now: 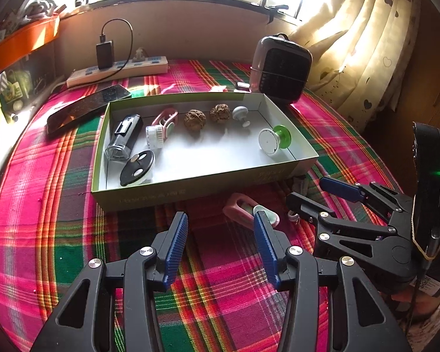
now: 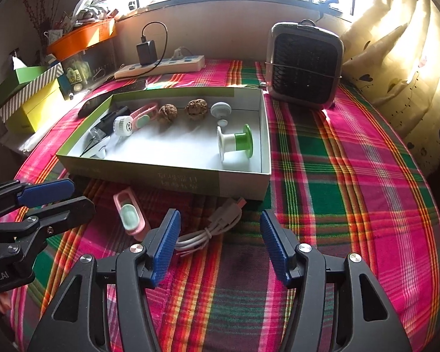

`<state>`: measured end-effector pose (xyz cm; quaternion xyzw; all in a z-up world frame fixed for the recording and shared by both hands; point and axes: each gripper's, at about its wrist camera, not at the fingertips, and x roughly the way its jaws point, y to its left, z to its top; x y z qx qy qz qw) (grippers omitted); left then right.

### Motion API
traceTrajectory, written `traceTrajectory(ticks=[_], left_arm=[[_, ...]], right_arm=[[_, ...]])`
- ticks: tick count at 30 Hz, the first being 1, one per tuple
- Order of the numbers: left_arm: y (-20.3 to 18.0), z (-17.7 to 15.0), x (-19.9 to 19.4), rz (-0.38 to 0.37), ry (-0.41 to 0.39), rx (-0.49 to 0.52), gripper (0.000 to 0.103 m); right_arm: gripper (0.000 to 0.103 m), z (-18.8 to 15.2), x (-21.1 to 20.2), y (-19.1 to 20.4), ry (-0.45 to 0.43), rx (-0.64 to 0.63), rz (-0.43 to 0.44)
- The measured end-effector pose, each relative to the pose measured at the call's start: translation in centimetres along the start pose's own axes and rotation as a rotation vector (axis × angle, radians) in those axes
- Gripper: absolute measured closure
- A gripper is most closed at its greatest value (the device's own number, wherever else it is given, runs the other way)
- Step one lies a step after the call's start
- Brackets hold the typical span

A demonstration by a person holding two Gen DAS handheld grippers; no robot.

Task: Organize objects
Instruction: 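Withdraw both grippers toward the pink clip and white USB cable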

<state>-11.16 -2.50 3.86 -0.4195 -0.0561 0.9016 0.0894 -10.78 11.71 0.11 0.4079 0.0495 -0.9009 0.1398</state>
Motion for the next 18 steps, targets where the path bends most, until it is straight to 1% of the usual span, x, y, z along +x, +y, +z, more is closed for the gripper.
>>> traceTrajectory(ticks=[4,8,11,13,18], left_arm=[[0.1,0.0,0.1,0.001,0.006,-0.007,0.056],[0.0,0.1,0.2,-0.007,0.014,-0.010,0.056],[-0.4,0.2,0.4,-0.019,0.018,-0.005,0.056],[-0.7,0.3,0.5,-0.024,0.023,-0.004,0.053],[-1.4,0.5,1.1,-0.031,0.039,-0.011,0.050]], right_arm=[[0.045,-0.1,0.3,0.3,0.016,-0.010,-0.013],[0.045,-0.5,0.5,-0.1,0.049,-0.017,-0.067],[0.045,-0.8,0.3,-0.8,0.050,-0.019,-0.086],[0.045,-1.0,0.1,-1.3,0.049,-0.017,-0.096],[0.045,-1.2,-0.1,-2.2,0.050,-0.004,-0.098]])
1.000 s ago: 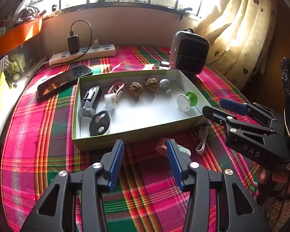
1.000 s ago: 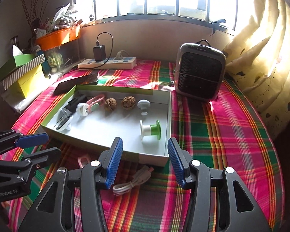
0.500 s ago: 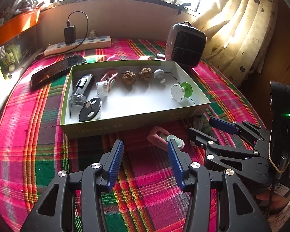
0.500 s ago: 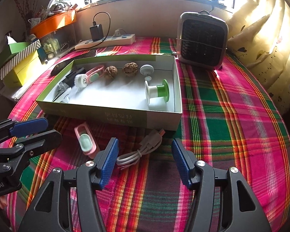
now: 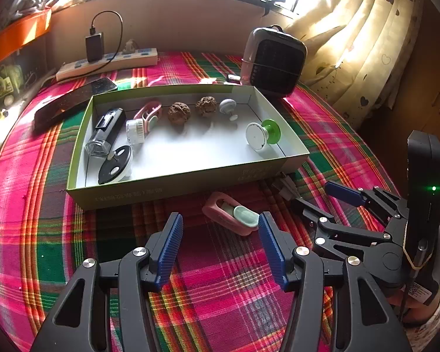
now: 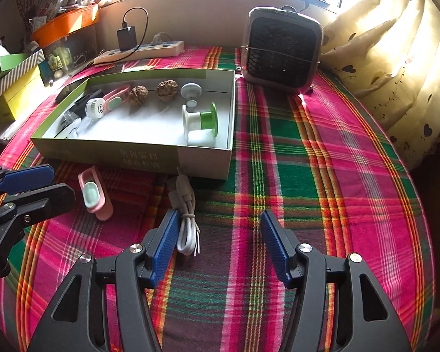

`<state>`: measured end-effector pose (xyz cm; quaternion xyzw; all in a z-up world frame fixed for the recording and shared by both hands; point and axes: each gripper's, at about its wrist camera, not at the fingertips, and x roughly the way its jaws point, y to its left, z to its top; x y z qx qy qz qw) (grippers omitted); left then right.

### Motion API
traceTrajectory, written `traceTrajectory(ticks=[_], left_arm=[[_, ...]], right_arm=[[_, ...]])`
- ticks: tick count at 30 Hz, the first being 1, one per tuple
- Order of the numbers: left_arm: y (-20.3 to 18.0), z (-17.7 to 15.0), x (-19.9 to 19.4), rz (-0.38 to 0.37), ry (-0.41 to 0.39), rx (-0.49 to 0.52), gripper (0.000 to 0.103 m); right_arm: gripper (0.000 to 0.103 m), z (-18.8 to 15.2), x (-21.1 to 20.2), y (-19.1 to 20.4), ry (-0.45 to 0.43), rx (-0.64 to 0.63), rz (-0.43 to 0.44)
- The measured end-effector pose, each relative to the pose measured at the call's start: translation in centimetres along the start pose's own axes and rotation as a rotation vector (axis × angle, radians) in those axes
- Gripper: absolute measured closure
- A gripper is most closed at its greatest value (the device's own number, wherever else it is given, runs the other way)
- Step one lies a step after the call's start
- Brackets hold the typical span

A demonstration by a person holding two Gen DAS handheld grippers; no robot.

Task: Organize objects
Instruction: 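Withdraw both grippers toward the pink clip and white USB cable, then close the left gripper on the pink-and-mint clip while the right gripper closes on the white cable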

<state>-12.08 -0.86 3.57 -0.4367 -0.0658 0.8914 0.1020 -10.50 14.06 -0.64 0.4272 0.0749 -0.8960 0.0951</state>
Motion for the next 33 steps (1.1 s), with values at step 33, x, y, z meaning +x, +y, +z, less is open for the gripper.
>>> traceTrajectory(ticks=[33], left_arm=[[-0.2,-0.1,2.2,0.117,0.079,-0.007,0.050]], right_arm=[[0.045,1.0,0.9,0.2,0.004,-0.083,0.109]])
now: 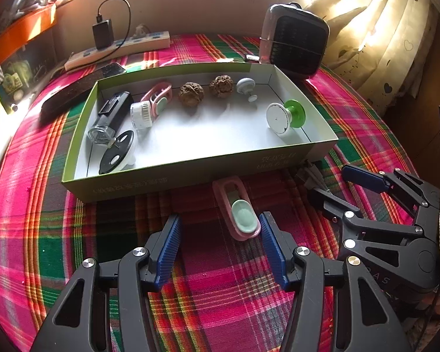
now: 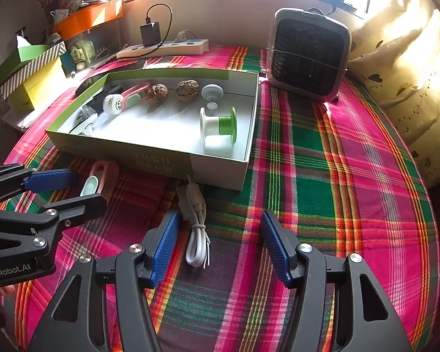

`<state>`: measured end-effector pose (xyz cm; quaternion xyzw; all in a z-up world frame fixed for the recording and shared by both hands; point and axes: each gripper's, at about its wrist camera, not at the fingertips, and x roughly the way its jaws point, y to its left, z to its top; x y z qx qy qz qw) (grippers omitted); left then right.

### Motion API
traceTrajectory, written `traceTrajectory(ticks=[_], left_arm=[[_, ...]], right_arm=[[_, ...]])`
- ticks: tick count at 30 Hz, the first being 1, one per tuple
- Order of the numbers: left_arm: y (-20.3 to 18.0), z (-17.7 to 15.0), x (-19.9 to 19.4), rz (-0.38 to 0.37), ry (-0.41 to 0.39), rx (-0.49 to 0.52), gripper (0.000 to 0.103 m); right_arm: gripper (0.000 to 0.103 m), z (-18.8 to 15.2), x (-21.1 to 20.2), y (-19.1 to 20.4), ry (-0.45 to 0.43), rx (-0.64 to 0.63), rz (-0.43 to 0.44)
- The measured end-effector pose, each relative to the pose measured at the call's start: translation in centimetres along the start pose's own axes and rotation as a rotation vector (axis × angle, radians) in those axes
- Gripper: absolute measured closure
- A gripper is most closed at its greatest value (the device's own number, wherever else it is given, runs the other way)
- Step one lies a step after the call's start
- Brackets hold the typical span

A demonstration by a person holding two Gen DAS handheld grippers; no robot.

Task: Organize objects
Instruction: 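Close the left gripper on the pink-and-mint clip while the right gripper closes on the white cable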

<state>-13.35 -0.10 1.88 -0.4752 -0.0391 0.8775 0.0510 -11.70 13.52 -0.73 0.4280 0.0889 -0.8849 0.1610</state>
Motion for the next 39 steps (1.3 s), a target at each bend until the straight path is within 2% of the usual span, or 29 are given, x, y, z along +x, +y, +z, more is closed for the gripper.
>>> traceTrajectory(ticks=[17,19,21,26,35,39], left_arm=[[0.3,0.4,0.6,0.003,-0.034,0.002,0.050],[0.3,0.3,0.5,0.003,-0.039,0.006,0.050],[0.3,0.3,0.5,0.007,-0.044,0.010,0.052],[0.6,0.2,0.4,0.014,-0.049,0.016,0.062],[1.1,0.2,0.3,0.005,-0.050,0.012,0.074],[1.3,0.2,0.3,0.001,-0.055,0.012,0.078]], right_arm=[[0.045,0.6,0.4,0.4,-0.003,0.000,0.009],[0.048,0.6,0.3,0.5,-0.005,-0.007,0.015],[0.057,0.6,0.3,0.7,-0.008,-0.019,0.023],[0.064,0.6,0.3,1.1,-0.011,-0.030,0.030],[0.082,0.6,0.2,1.5,-0.016,-0.040,0.047],[0.083,0.6,0.2,1.5,-0.016,-0.040,0.043]])
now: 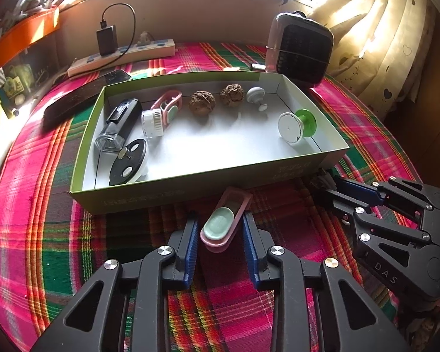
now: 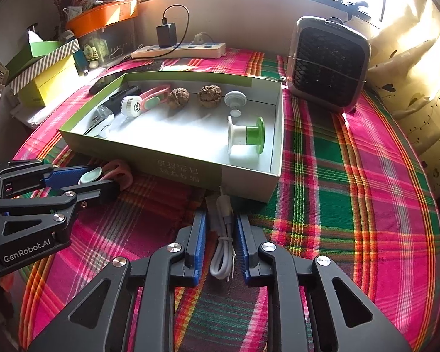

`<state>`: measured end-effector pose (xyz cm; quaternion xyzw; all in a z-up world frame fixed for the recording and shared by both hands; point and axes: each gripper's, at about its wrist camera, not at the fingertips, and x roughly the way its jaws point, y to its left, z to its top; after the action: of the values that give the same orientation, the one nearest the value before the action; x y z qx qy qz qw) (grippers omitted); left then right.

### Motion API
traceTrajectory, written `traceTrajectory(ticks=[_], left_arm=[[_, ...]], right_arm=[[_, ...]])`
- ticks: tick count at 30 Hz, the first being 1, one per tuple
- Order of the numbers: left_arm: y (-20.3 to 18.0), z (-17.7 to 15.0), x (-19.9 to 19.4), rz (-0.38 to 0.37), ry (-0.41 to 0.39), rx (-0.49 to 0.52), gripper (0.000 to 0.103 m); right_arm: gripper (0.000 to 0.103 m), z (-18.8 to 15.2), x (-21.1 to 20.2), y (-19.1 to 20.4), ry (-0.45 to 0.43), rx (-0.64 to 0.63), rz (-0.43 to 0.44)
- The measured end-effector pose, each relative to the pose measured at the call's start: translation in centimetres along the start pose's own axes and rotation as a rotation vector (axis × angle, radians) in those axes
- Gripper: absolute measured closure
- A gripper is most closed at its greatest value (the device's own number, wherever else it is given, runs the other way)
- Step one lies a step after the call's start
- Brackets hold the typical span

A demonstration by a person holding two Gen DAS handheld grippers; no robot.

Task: Organize objects
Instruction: 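Close the left gripper on the pink-and-mint clip while the right gripper closes on the white cable, then carry the pink clip and white cable over the box and lower them inside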

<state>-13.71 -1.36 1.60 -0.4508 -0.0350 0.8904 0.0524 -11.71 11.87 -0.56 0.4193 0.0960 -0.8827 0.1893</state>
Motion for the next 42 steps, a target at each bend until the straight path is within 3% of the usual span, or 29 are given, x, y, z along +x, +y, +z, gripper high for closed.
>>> traceTrajectory(ticks=[12,16,42], left_arm=[[-0.02,-0.24,-0.16,-0.017,-0.010,0.009,0.081],[-0.22,-0.39,-0.22,-0.027,-0.011,0.015,0.087],[-0.52,-0.58,-0.39,-0.045,-0.012,0.015,0.087]], right_arm=[[0.083,-0.01,0.08,0.09,-0.001,0.008,-0.007],[0.083,-0.07,0.00,0.15,-0.001,0.010,-0.011],[0.083,-0.37,-0.43,0.50,0.000,0.031,0.018]])
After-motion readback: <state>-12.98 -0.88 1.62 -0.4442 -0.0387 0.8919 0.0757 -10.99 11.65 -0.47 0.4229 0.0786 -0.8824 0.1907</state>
